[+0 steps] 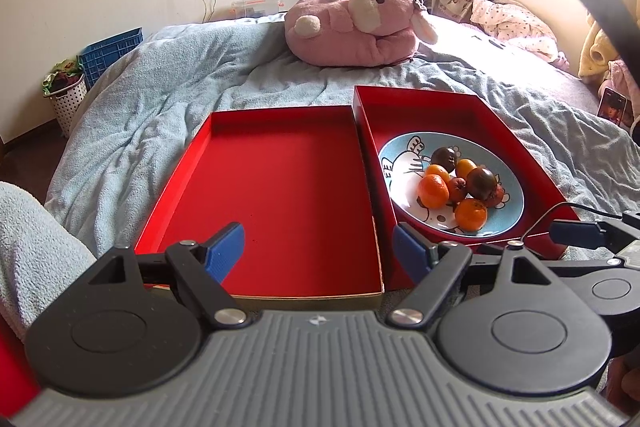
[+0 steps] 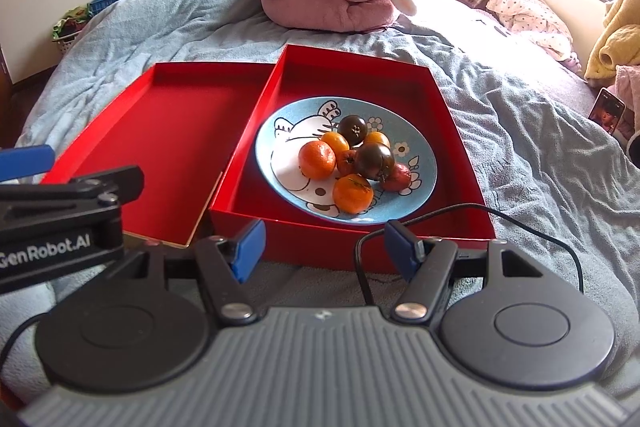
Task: Organize fruits
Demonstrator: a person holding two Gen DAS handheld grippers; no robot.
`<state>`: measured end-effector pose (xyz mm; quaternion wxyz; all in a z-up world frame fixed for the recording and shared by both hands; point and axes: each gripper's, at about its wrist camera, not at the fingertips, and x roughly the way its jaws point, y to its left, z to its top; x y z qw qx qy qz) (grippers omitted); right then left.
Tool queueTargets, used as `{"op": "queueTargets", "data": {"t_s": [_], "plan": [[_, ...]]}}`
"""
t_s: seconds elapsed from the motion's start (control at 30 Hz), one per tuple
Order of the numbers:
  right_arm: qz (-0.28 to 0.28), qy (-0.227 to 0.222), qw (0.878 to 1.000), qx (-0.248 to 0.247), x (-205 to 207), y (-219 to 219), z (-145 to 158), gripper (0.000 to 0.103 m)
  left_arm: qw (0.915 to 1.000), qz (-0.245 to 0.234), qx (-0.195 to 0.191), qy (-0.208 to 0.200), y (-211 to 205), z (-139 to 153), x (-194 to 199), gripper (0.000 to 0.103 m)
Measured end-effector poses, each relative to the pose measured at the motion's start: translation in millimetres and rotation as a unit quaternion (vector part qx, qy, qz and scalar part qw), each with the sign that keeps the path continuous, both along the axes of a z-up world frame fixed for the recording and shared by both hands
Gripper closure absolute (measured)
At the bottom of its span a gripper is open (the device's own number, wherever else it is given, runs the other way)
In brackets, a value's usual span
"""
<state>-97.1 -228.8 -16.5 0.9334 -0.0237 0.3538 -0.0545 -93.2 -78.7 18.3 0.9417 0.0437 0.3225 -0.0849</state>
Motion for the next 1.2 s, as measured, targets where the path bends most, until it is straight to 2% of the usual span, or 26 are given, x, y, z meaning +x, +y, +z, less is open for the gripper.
{"op": "queueTargets", "data": {"t_s": [0.7,1.2], "plan": [[0.004,0.000,1.000,-0.001,3,2,2,0.035,1.0000,-0.001,0.000,0.000,0,1,1,0.018],[-0.013,-0.005,1.000,-0.003,-7,-15,4,0.035,0.9989,-0.045,0.009,-0.005,-21,3,2,0.018]]}}
